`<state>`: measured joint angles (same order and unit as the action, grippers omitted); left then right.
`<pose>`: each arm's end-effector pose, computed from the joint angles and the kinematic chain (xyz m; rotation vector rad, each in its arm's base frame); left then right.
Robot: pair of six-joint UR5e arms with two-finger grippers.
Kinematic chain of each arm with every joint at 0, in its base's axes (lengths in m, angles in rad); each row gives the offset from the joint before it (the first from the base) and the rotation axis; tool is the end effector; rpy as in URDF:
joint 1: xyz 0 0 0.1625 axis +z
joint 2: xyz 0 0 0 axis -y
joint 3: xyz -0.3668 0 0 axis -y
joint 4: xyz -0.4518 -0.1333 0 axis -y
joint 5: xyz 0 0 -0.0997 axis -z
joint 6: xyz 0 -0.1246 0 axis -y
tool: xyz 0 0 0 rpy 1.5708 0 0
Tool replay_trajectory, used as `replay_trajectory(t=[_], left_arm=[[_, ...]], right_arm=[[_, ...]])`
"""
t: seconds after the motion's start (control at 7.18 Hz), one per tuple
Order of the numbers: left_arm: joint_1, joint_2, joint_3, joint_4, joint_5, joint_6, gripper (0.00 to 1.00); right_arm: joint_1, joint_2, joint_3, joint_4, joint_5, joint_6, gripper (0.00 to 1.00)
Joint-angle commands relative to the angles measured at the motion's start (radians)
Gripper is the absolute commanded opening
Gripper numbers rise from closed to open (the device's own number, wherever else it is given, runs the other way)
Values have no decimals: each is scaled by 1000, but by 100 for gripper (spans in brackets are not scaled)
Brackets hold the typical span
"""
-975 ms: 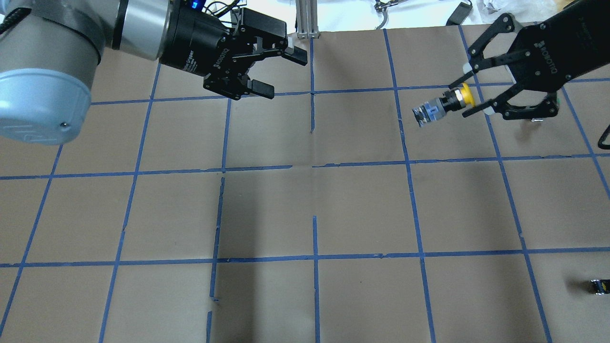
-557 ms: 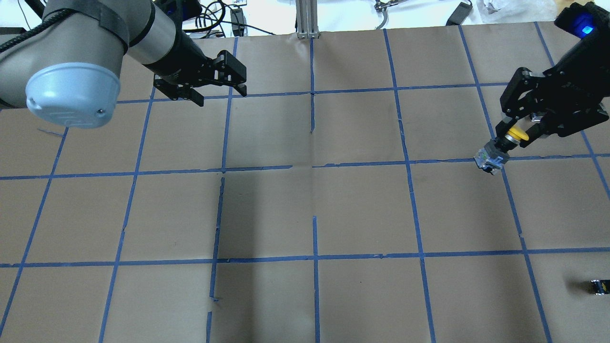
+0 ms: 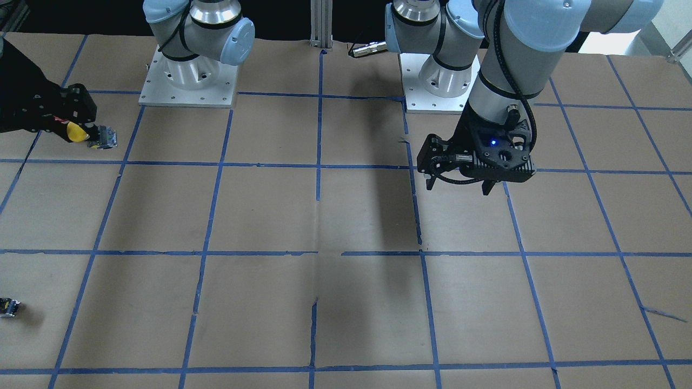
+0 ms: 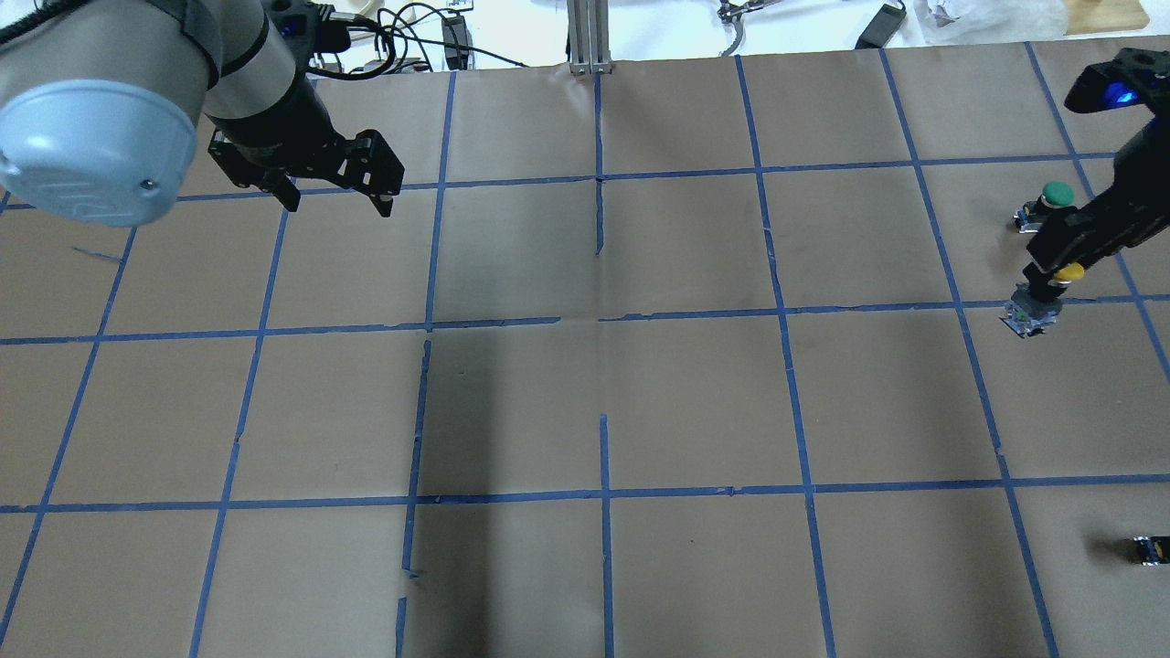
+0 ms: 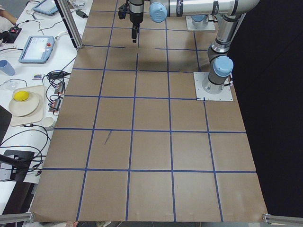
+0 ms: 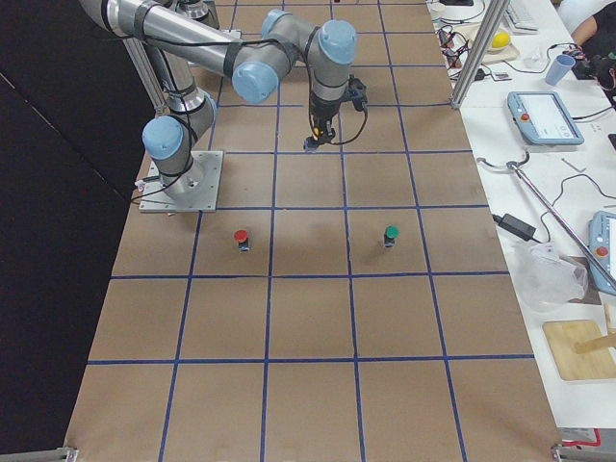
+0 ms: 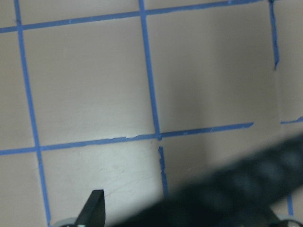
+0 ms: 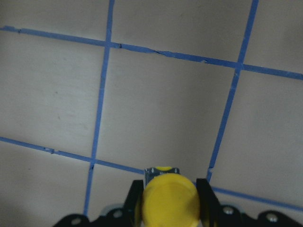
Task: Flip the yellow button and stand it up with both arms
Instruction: 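Rotate the button upright with the right gripper and lower it to the table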
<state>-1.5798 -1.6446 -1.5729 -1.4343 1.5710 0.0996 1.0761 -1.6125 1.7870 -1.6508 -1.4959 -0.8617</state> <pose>-0.1385 -0.5834 0.3757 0.1703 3.1326 -0.0950 -0.1200 -0.5229 0.3174 -0.5465 2.9740 0.0403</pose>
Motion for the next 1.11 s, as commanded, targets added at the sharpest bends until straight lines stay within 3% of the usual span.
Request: replay_trajectory(t=[0.0, 0.14, 0.42, 0.56, 0.98], left_arm=[[20, 2, 63, -107, -92, -21, 96], [38, 15, 33, -124, -109, -17, 97], [58, 34, 39, -147, -51, -12, 99], [46, 34, 36, -149, 1, -14, 100], [11, 45, 44, -141, 7, -21, 100]], right_arm=[[-96, 5, 101, -206, -1, -378, 9], [-119, 38, 114, -242, 0, -492, 9], [-217, 144, 114, -341, 17, -775, 9], [-257, 188, 114, -360, 61, -875, 9], [-303, 252, 114, -357, 161, -1170, 10]])
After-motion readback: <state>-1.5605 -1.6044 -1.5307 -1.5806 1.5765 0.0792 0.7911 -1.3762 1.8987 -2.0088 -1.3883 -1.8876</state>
